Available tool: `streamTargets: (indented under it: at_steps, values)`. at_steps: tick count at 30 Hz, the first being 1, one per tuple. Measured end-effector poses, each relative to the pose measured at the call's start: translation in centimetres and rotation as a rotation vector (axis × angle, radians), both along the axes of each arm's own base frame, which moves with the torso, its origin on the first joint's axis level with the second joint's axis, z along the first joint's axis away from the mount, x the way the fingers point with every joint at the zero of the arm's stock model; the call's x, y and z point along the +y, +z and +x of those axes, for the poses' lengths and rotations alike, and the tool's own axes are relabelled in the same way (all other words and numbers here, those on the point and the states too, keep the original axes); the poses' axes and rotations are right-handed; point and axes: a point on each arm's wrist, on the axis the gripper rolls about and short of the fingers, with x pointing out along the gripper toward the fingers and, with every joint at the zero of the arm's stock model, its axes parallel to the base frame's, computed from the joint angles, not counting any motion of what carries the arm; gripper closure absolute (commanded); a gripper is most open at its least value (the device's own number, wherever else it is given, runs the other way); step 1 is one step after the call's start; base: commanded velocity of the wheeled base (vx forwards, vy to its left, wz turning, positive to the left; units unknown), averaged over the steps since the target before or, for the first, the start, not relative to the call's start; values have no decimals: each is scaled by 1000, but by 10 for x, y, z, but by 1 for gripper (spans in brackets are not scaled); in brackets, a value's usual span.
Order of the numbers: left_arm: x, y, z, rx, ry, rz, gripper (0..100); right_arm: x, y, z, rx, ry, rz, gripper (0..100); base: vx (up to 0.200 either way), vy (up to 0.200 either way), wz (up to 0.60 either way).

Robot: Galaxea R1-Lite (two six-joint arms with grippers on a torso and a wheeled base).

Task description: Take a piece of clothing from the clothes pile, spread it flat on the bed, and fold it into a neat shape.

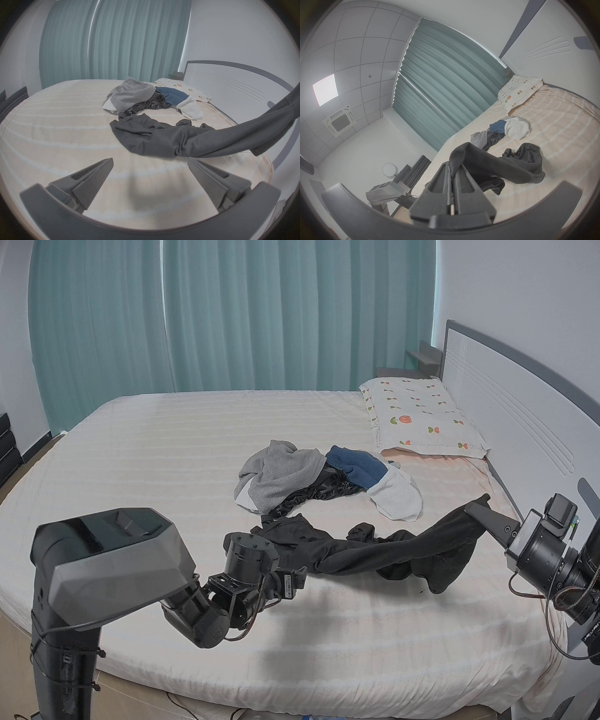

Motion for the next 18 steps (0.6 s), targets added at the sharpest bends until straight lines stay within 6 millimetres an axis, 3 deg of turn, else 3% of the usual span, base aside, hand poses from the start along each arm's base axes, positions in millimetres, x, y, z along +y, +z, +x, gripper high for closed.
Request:
streamTargets:
  at_steps: [6,18]
  values:
    - [-16,-22,24,-23,14,-6,0,-2,3,-2,-12,-2,6,100,0,0,0]
    - [-37,-44,69,-102,76,-28,0,-3,3,-3,-14,-5,8,100,0,0,0]
